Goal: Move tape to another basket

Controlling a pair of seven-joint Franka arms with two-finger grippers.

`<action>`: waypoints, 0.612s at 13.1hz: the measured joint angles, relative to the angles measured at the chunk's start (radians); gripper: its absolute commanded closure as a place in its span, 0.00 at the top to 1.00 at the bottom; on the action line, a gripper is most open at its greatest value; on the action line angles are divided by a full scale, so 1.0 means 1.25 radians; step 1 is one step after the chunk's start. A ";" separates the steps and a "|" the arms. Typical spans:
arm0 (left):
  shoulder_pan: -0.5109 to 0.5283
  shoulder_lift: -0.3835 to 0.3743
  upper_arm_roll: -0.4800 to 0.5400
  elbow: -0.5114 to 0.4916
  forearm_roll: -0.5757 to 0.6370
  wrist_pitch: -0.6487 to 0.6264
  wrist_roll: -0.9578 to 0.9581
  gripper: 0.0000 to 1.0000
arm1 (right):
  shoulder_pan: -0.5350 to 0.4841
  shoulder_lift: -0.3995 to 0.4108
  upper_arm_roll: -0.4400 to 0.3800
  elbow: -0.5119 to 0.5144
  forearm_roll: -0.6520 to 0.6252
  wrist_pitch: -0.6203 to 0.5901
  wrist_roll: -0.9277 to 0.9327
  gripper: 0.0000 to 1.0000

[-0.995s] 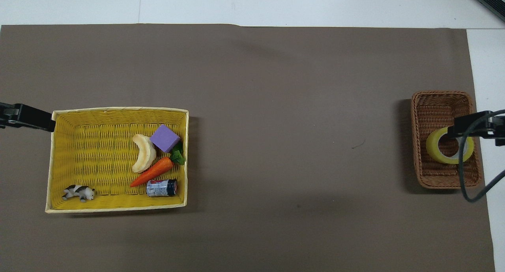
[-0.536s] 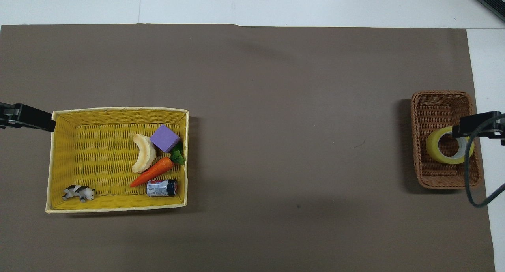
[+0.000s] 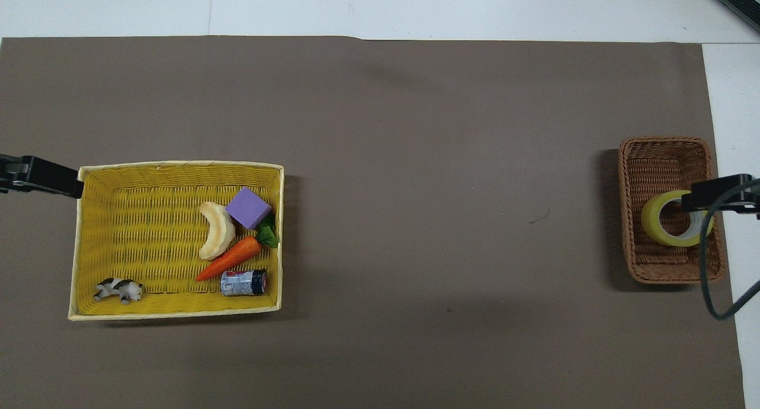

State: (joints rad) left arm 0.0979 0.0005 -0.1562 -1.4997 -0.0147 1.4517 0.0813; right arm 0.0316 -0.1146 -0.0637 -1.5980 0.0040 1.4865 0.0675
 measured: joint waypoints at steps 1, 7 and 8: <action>0.000 0.000 0.000 0.000 0.000 0.000 0.000 1.00 | 0.000 0.000 0.000 0.000 0.000 0.000 -0.001 1.00; 0.000 0.000 -0.001 0.000 0.000 -0.002 0.000 1.00 | 0.001 0.000 0.002 -0.004 0.000 0.000 -0.030 1.00; 0.000 0.000 -0.002 0.000 0.000 -0.002 0.000 1.00 | 0.001 0.000 0.002 -0.005 0.000 0.000 -0.032 1.00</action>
